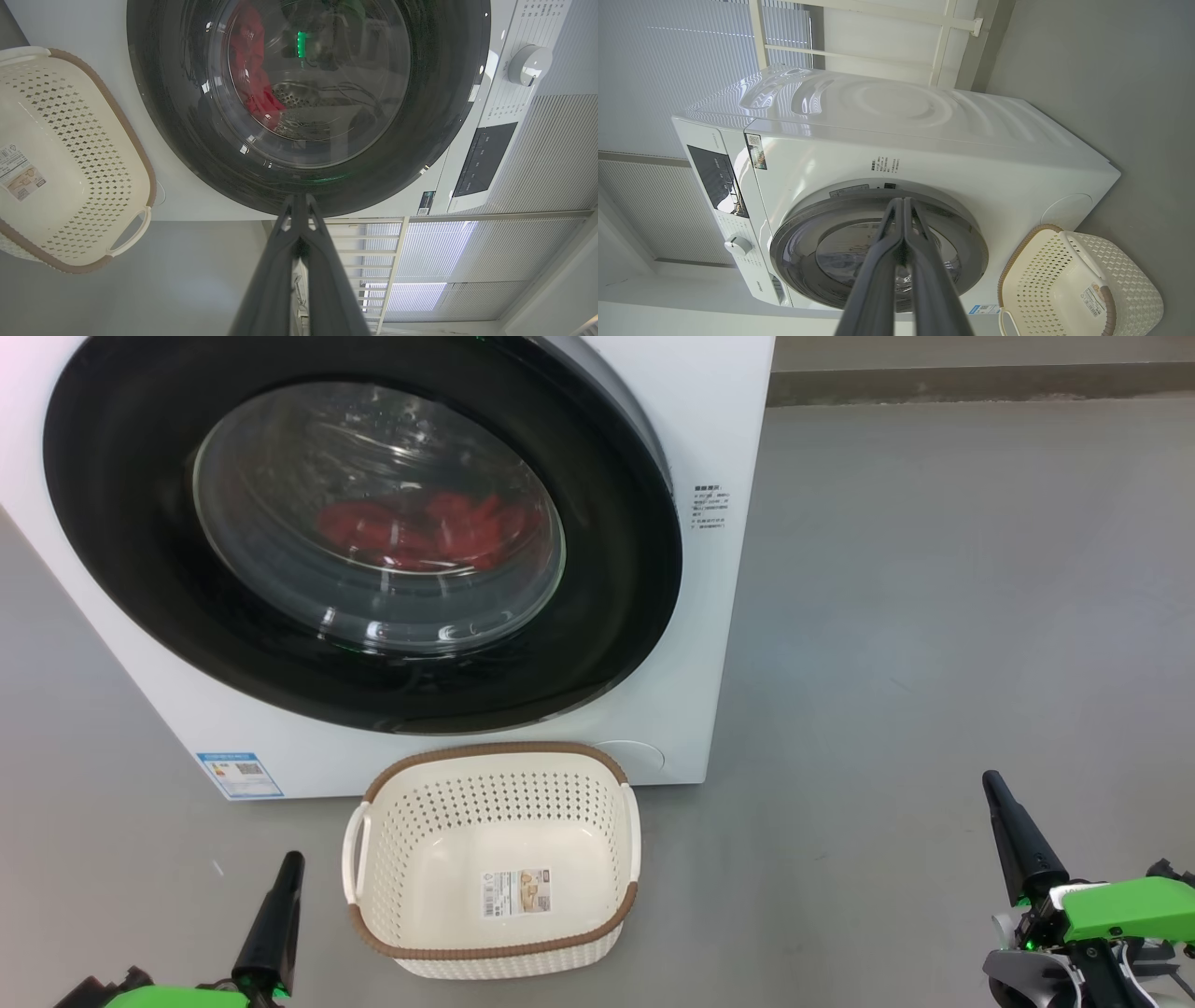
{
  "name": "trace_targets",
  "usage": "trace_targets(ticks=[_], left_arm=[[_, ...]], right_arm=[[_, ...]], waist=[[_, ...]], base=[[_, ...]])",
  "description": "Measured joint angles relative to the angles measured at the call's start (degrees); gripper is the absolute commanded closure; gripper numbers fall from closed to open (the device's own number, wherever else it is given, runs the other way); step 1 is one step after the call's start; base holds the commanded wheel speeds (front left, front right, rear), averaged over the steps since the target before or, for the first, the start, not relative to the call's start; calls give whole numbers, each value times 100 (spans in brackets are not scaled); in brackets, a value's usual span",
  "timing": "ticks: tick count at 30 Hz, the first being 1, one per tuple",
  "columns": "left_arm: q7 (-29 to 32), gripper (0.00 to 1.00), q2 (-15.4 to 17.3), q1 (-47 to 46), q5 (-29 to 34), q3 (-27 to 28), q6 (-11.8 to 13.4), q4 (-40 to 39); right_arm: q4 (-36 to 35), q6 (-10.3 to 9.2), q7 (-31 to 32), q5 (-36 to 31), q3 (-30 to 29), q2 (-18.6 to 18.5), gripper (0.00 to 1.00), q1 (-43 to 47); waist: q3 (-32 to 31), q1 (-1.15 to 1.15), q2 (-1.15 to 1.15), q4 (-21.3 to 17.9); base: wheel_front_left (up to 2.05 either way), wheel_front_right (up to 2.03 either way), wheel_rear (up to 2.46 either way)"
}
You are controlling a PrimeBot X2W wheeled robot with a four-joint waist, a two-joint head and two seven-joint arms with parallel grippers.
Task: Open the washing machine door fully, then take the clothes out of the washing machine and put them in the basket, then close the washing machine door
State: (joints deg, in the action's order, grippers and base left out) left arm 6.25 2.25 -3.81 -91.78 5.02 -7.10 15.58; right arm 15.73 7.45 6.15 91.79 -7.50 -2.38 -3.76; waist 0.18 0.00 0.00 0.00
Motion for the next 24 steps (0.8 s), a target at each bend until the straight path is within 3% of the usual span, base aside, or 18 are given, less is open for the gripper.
trace_targets(ticks=[24], left_arm=[[0,100,0,0,0,0,0,0]], right_arm=[[0,0,0,0,0,0,100,0]], waist=[[0,0,0,0]], base=[[0,0,0]])
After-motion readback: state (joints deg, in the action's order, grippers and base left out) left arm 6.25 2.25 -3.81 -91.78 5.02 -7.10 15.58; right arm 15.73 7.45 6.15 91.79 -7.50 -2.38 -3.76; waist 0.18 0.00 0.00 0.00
